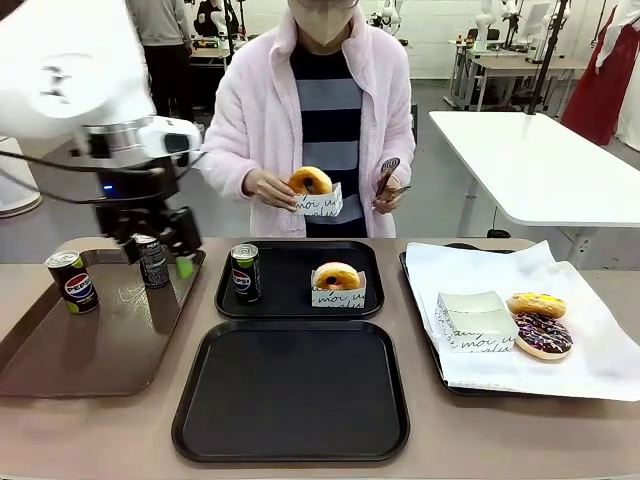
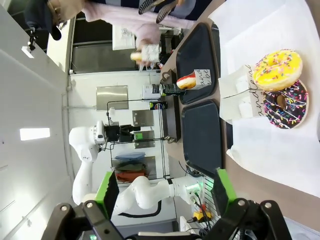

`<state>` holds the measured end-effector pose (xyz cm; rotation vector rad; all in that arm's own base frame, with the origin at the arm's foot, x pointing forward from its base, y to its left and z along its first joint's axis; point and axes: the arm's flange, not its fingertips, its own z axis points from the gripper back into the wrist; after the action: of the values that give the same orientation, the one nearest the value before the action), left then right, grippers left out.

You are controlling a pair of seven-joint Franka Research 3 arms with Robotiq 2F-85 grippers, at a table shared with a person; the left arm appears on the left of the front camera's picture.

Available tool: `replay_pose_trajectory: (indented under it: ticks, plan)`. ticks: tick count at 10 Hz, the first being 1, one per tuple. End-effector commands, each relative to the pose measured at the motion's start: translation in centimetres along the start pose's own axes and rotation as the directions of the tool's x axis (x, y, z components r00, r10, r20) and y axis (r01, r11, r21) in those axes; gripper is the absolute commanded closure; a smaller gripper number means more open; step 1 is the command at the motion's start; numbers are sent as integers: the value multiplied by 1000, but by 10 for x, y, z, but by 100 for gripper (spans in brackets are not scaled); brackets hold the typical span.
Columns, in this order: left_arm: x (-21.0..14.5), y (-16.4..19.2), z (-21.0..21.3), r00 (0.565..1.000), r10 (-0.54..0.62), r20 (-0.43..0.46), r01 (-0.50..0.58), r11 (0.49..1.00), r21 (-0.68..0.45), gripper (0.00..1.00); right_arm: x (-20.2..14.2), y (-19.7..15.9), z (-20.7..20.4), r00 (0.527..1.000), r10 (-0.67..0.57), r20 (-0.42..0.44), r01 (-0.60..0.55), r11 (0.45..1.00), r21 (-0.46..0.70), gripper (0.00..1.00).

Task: Set up donuts and drinks on trays.
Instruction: Pick up one Pepsi coke and place it on the Flat Tray, then pick up one Pepsi coke from the Handle tray and place it on the Flat Tray without a Pepsi coke.

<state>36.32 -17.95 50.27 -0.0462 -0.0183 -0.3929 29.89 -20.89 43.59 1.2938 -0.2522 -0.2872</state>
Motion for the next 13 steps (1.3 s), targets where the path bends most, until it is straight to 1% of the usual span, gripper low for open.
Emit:
replay_pose_trajectory:
  ticks: [1,2,3,4,7,8,9,10,12,13]
  plan:
    - [-27,28,-3,1000,9,11,-8,999,-31,0,2,1,-1,1000,16,9,-16,1000,21,0]
    - [-35,36,-6,999,30,22,-30,999,-30,0,2,1,-1,1000,16,9,-16,1000,21,0]
    - [-41,36,-9,998,56,10,-55,998,-21,0,2,1,-1,1000,16,9,-16,1000,21,0]
    - [-29,31,-2,1000,23,5,-23,1000,-13,0,2,1,-1,1000,16,9,-16,1000,21,0]
    - [-29,31,-2,1000,23,5,-23,1000,-13,0,2,1,-1,1000,16,9,-16,1000,21,0]
    - [-34,33,-3,999,32,5,-32,999,-7,0,2,1,-1,1000,16,9,-16,1000,21,0]
    - [-1,55,8,996,88,28,-89,996,30,0,2,1,-1,1000,16,9,-16,1000,21,0]
    - [15,82,17,994,108,27,-108,994,24,0,2,1,-1,1000,16,9,-16,1000,21,0]
    - [46,147,37,972,232,28,-231,972,-37,0,2,1,-1,1000,16,9,-16,1000,21,0]
    - [56,182,39,950,313,17,-311,948,-64,0,2,1,-1,1000,16,9,-16,1000,21,0]
